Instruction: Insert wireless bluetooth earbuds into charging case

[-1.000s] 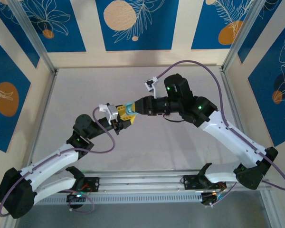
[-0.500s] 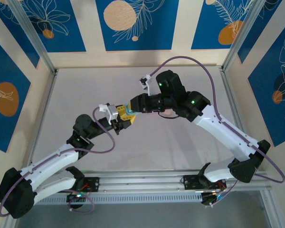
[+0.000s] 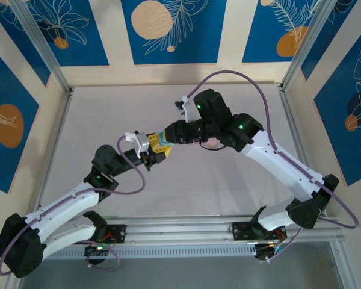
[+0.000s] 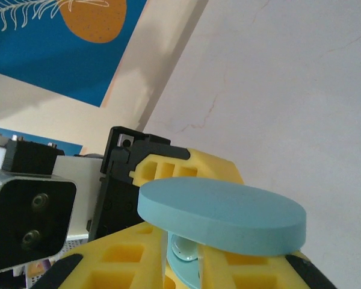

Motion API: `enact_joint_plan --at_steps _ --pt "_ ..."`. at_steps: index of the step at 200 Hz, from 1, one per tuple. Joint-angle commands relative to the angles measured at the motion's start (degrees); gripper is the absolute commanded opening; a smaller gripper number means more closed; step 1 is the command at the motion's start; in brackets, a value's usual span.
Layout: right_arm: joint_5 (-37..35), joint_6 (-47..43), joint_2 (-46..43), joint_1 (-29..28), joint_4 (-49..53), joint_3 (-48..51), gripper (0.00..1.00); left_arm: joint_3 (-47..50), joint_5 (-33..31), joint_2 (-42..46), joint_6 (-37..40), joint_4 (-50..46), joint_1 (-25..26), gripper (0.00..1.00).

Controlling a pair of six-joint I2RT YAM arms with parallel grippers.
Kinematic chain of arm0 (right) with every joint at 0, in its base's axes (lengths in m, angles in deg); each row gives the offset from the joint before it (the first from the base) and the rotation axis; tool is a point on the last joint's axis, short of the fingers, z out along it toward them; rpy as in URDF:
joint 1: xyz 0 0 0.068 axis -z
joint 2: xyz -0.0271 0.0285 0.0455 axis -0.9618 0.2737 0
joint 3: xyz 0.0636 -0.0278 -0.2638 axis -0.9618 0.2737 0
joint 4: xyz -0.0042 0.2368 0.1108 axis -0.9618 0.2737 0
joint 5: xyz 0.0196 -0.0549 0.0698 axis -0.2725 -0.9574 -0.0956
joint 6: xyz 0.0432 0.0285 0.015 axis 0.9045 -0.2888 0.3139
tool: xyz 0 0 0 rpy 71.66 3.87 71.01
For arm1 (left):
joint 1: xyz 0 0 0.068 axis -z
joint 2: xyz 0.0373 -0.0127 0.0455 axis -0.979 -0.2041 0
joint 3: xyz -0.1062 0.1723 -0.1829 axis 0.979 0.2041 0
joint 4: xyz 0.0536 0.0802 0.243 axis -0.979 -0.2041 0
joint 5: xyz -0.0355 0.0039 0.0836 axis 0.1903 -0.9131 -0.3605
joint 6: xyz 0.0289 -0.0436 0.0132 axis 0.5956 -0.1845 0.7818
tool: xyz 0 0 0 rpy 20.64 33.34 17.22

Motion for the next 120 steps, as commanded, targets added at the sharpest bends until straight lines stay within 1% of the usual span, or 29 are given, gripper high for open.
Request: enact_joint_plan --at_steps 1,24,54,74,89,111,120 --pt "1.2 -1.6 -0.4 -0.5 3.6 -1.3 0.23 -0.4 0.3 0.7 0.1 2.3 0.6 0.35" --pt "0.9 -1.4 -3.0 -0.5 1.1 0.5 0.24 -0.3 0.5 0.6 -0.1 2.8 0.6 0.35" --pt "0.8 -1.9 -8.8 0.0 -4.0 4.0 0.29 -0.1 0.4 1.3 0.1 2.2 0.6 0.35" --pt "-3.1 -0.7 -12.2 1.4 -5.9 6.1 0.32 -0.1 0.8 1.4 0.0 2.0 0.6 0.35" --pt "-5.4 0.8 -12.7 3.4 -5.2 6.0 0.36 -0.2 1.4 1.3 -0.4 2.1 0.6 0.35" --pt "-4.9 2.8 -11.8 6.5 -5.1 5.4 0.41 -0.5 2.1 1.7 -0.7 1.6 0.6 0.35" --pt "-3.6 3.8 -10.9 7.8 -4.9 4.8 0.43 -0.6 2.6 1.8 -0.7 1.3 0.6 0.35"
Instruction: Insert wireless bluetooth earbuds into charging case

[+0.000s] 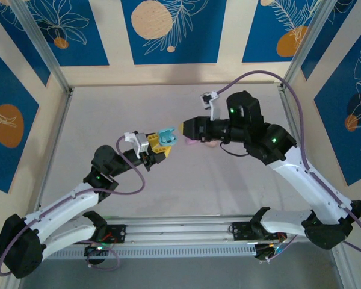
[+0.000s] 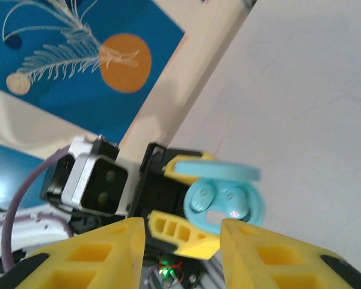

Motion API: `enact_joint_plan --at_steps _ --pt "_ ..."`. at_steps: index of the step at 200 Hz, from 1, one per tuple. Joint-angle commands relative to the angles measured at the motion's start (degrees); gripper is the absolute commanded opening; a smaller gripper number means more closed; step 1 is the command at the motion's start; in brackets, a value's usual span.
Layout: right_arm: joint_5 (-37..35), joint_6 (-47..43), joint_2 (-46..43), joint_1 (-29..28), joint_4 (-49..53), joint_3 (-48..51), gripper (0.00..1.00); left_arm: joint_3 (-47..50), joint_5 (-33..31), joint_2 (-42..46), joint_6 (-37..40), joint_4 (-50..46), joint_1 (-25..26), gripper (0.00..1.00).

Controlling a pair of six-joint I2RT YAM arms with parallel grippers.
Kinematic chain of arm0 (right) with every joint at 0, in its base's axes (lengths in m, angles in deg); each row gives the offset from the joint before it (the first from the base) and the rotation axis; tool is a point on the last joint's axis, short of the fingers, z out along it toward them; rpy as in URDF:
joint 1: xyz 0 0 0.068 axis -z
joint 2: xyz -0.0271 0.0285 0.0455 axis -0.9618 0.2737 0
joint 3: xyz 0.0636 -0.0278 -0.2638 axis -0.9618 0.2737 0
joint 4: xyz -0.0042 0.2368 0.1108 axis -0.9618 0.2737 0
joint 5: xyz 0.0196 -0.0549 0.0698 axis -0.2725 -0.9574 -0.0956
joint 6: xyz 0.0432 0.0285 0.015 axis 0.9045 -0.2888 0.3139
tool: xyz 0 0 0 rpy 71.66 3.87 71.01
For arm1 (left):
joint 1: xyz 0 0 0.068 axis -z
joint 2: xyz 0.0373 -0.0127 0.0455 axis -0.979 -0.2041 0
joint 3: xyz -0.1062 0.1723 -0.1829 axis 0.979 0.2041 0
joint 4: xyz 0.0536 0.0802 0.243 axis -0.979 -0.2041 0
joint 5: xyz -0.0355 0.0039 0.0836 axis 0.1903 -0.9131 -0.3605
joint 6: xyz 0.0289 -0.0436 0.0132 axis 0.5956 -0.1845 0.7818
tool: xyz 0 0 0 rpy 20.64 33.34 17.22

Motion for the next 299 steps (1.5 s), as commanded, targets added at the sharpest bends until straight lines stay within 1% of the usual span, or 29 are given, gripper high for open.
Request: enact_joint_plan --at_steps 1,20,64,85,112,157,197,230,252,277,299 --pt "-0.5 2.9 2.2 2.7 -0.5 -0.5 0.43 -0.6 2.3 1.4 -0.6 1.0 0.5 0.35" --pt "2.5 3.5 5.5 4.2 1.0 -3.2 0.45 -0.7 3.2 1.7 -0.7 0.3 0.5 0.35" --pt "7.0 2.5 14.5 4.3 8.1 -11.6 0.5 -1.0 4.2 1.2 -1.4 0.6 0.5 0.36" --pt "9.3 1.5 17.6 4.1 10.5 -13.2 0.51 -1.2 4.4 1.2 -1.3 0.4 0.6 0.36" --pt "9.9 0.1 19.5 3.4 13.2 -13.5 0.51 -1.1 3.9 1.5 -1.3 0.2 0.6 0.36" --pt "12.8 0.6 17.0 2.9 11.3 -8.4 0.52 -1.0 3.6 1.6 -1.5 0.6 0.6 0.36" --pt "17.0 2.0 12.1 2.8 6.5 -0.7 0.52 -0.9 3.1 1.8 -1.6 0.8 0.6 0.36" --pt "19.3 2.7 10.0 2.8 4.0 2.7 0.52 -1.3 3.3 1.7 -1.8 1.1 0.5 0.36" --pt "20.4 6.3 8.3 3.8 -0.9 5.5 0.54 -1.3 3.4 2.0 -2.0 0.9 0.5 0.36" --pt "26.0 10.7 7.5 5.0 -9.4 9.0 0.56 -1.3 3.4 2.0 -2.0 0.8 0.5 0.36" --pt "28.3 10.9 8.1 4.8 -9.4 9.4 0.56 -1.4 3.2 1.9 -2.1 1.0 0.5 0.36"
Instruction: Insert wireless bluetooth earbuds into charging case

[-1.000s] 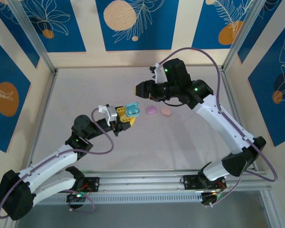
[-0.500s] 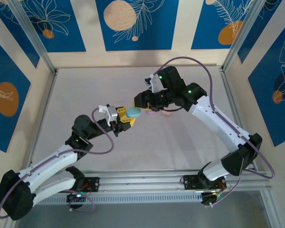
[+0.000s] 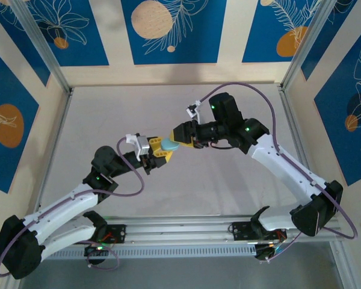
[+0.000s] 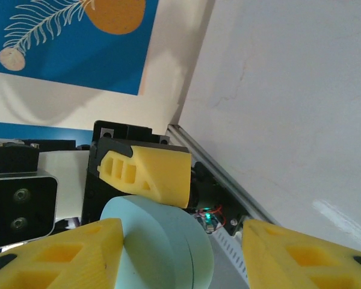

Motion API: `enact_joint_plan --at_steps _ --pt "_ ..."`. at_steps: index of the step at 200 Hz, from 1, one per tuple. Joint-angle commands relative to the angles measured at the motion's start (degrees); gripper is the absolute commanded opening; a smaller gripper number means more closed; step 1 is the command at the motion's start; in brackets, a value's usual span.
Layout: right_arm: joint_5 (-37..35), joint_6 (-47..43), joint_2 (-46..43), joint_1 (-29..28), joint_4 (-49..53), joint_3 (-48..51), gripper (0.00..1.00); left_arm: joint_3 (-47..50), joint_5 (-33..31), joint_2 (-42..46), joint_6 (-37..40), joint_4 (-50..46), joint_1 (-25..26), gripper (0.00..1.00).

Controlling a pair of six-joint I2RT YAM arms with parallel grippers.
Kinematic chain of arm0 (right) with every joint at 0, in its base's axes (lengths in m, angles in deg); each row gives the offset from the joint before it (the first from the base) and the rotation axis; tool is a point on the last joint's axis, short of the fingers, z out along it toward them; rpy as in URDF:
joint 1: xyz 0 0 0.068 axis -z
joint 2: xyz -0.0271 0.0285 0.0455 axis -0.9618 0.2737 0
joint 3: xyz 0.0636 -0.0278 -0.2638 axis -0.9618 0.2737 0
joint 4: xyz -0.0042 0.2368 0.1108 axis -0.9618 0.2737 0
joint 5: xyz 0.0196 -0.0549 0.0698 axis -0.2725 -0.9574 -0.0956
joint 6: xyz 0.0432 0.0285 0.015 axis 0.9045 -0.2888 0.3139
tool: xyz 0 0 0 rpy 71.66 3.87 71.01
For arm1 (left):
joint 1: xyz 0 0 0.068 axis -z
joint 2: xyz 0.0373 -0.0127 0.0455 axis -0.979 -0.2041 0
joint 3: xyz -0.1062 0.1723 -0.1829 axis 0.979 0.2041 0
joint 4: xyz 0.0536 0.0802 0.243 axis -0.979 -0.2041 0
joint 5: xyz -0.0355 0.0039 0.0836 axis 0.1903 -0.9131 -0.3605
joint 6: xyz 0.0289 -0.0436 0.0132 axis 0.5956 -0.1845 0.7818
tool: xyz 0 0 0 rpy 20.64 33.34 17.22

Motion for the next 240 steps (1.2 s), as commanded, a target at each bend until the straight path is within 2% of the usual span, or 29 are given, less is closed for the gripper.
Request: enact_joint_plan --at_steps 1,20,61,80,102,117,131,163,191,216,240 --pt "6.3 2.6 -0.4 0.1 -3.8 0.8 0.56 -1.4 -0.5 1.0 -0.6 2.5 0.1 0.36" --pt "9.7 3.6 -0.6 0.2 -5.4 2.6 0.56 -1.4 -0.8 0.9 -0.7 2.8 0.1 0.36" --pt "15.5 8.8 -3.3 0.6 -15.7 9.3 0.56 -1.1 -1.5 0.8 -0.8 3.8 0.1 0.36" --pt "15.1 9.9 -3.0 0.8 -17.1 9.8 0.44 -1.4 -0.7 0.2 -1.0 4.0 0.1 0.36" --pt "15.3 11.0 -2.2 1.2 -18.3 10.2 0.4 -1.5 -0.3 -0.2 -1.3 4.1 0.1 0.36" --pt "16.1 12.5 -2.1 1.2 -20.7 11.1 0.41 -1.7 -0.1 -0.3 -1.3 3.7 0.1 0.36" --pt "17.4 14.8 -1.9 1.1 -24.6 12.4 0.46 -1.9 0.5 -0.4 -1.2 3.2 0.2 0.37" --pt "18.7 16.8 -1.2 1.0 -27.6 13.6 0.46 -2.0 0.8 -0.8 -1.1 3.2 0.3 0.37" --pt "18.6 18.1 -1.6 1.5 -29.8 15.0 0.33 -2.1 0.8 -0.8 -0.8 2.3 0.2 0.38" --pt "17.1 18.2 -2.5 2.3 -30.1 16.1 0.23 -2.5 -1.6 -0.4 0.7 -1.2 0.2 0.43" --pt "14.6 19.2 -4.3 4.0 -31.2 18.6 0.2 -3.1 -3.1 -0.5 1.8 -4.3 0.3 0.55"
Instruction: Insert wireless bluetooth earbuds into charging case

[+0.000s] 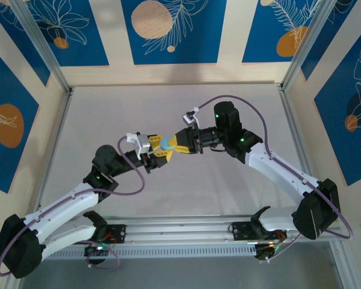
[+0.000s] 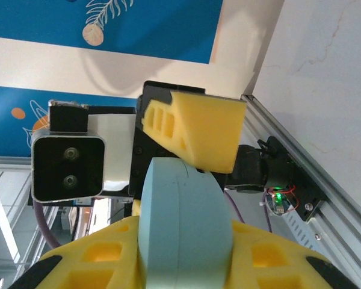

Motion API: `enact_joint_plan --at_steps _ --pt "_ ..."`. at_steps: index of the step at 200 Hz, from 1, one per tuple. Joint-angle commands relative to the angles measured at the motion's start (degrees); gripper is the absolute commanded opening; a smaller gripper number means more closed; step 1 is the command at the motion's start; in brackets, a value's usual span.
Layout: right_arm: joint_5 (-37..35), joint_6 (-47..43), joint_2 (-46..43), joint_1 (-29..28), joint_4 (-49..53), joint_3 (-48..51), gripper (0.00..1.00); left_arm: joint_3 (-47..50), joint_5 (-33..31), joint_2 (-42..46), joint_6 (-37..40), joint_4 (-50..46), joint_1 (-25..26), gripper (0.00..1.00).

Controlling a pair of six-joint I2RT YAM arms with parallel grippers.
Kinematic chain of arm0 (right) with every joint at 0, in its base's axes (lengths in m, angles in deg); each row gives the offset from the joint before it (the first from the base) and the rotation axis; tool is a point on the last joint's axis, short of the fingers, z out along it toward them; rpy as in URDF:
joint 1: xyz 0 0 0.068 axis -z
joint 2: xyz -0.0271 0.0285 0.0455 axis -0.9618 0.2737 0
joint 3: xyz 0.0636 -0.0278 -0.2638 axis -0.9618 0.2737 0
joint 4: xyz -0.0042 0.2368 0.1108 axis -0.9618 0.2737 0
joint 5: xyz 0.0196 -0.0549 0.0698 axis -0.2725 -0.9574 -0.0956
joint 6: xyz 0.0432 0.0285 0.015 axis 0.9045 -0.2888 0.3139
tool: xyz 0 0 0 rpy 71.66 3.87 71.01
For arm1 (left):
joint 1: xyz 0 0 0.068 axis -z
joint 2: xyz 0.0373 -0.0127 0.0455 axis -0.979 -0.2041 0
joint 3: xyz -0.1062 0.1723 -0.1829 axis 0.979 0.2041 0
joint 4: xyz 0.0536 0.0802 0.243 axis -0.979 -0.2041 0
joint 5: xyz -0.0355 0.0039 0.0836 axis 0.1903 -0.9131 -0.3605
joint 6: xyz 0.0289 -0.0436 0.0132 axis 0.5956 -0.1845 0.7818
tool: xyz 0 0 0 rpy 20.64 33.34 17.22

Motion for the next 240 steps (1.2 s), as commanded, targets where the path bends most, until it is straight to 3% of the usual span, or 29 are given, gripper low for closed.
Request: enact_joint_plan --at_steps 1,31,64,88,130,179,240 --pt "-1.9 1.3 -2.4 1.6 -1.9 2.7 0.19 -2.6 -1.6 0.3 1.5 -2.9 0.3 0.56" --pt "-5.5 2.1 -5.0 3.8 -4.2 6.8 0.2 -2.8 -1.1 -0.3 1.8 -5.3 0.3 0.74" --pt "-16.0 -4.7 -6.3 7.6 4.0 11.7 0.2 -1.5 -6.2 1.0 0.5 -5.8 0.3 0.86" --pt "-23.2 -7.4 -3.0 10.2 4.8 16.7 0.2 -1.2 -11.9 2.6 0.2 -9.4 0.3 0.89" --pt "-20.9 -7.4 9.9 10.8 -3.0 16.7 0.2 -1.6 -20.7 6.2 0.4 -16.2 0.3 0.94" --pt "-24.5 -6.7 19.3 9.8 -4.7 15.4 0.22 -1.9 -26.3 9.2 0.4 -20.8 0.3 0.96" --pt "-27.4 -7.8 20.2 9.1 -1.2 18.4 0.34 -1.6 -29.6 10.8 0.0 -21.6 0.2 0.97"
